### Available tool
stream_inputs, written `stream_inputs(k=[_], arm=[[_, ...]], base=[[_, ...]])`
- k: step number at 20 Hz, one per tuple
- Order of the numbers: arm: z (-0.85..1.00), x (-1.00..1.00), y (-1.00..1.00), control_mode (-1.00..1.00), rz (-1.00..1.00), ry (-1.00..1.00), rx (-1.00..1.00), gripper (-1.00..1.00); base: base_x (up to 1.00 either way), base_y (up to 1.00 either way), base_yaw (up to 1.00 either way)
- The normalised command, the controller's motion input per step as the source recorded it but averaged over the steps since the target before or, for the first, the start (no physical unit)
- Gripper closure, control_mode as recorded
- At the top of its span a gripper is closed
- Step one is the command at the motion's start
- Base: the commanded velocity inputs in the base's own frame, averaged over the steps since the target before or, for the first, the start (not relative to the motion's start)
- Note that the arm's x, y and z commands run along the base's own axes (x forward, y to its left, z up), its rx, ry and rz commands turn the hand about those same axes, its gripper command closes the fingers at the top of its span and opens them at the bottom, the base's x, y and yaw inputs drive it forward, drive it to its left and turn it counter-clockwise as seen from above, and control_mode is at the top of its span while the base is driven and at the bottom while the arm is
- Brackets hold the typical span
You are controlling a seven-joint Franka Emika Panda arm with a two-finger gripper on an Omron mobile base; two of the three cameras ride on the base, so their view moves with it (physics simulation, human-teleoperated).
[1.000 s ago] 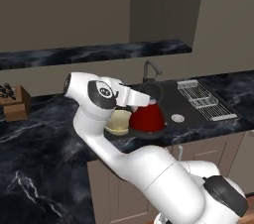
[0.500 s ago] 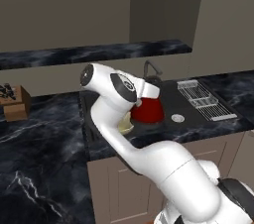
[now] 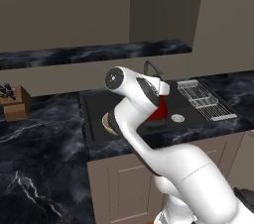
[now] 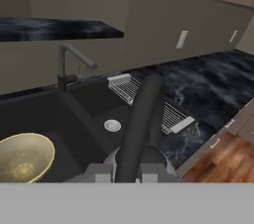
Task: Open the cabinet, pick the kettle from the cabinet, and place it in the sink.
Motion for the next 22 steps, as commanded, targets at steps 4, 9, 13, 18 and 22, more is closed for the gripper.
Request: stream_inputs(k=[4,9,13,18,22], arm=[[-0.21,0.32,-0.11,-1.00,0.14,0.00,0.04,1.00],[-0.18,0.33,-0.11,-1.00,0.13,0.00,0.08,1.00],[-0.16,0.36,-0.09,-1.00,0.08,0.00,0.16,1.00],[-0.17,0.34,-0.08,-1.00,0.07,0.00,0.13,1.00],[-0.19,0.34,-0.02,-1.00,0.04,0.00,0.08,1.00]], base=[[0.00,0.00,0.00],[0.00,0.00,0.00],[0.00,0.00,0.00],[0.00,0.00,0.00],[0.00,0.00,0.00]])
